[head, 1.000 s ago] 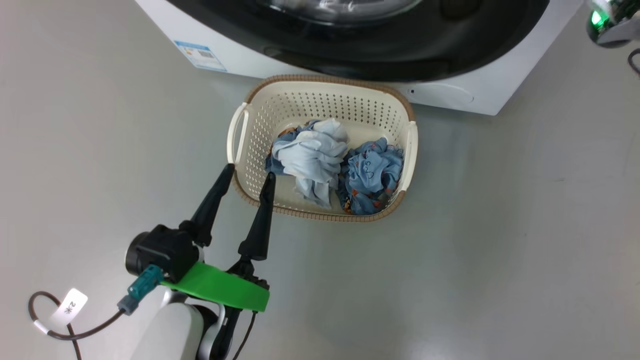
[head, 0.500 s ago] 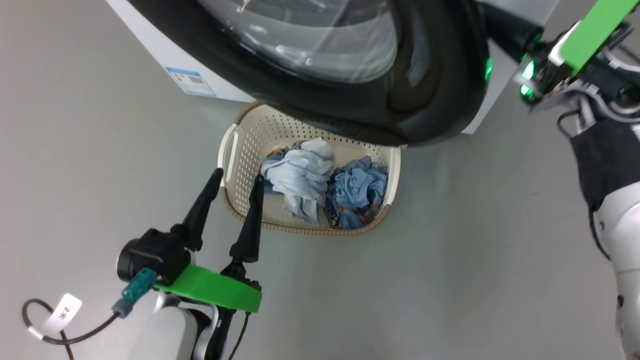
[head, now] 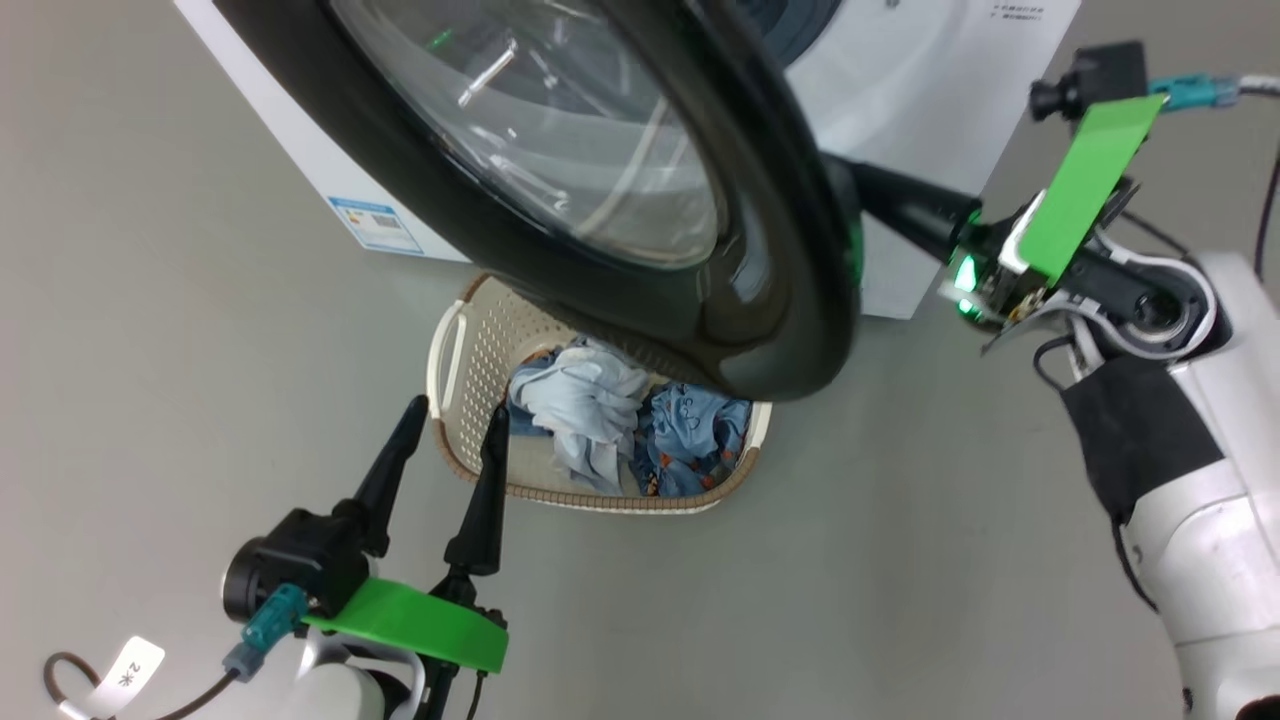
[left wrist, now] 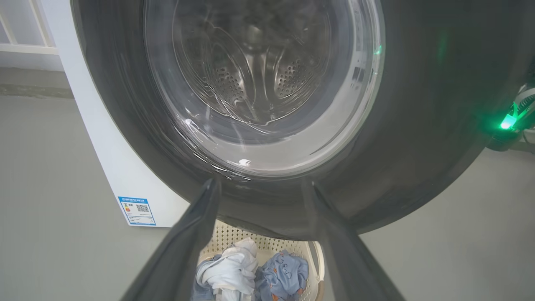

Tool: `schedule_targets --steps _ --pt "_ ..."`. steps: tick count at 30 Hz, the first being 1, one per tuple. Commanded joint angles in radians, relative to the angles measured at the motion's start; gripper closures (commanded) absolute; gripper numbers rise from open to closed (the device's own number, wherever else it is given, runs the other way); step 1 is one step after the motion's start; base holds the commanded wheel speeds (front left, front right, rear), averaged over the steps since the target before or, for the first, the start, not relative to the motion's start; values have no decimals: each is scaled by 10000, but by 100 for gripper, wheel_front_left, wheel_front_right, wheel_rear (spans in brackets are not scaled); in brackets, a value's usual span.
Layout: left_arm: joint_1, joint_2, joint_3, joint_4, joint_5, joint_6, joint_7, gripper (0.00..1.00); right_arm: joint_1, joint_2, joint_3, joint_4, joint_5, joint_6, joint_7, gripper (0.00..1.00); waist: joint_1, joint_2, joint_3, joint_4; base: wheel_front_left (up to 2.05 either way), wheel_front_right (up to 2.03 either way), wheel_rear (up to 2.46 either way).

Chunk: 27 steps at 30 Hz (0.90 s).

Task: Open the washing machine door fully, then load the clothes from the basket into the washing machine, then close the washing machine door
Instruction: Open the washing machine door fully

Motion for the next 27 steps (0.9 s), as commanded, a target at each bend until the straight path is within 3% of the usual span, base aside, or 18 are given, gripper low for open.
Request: schedule_targets --steps 1,27 --pt "54 175 389 -213 151 -65 -65 0 274 283 203 -427 66 19 123 100 0 0 -149 -46 0 0 0" --pt "554 175 699 -343 374 -173 -65 0 2328 1119 1320 -2036 90 19 947 100 0 0 -670 182 0 0 0"
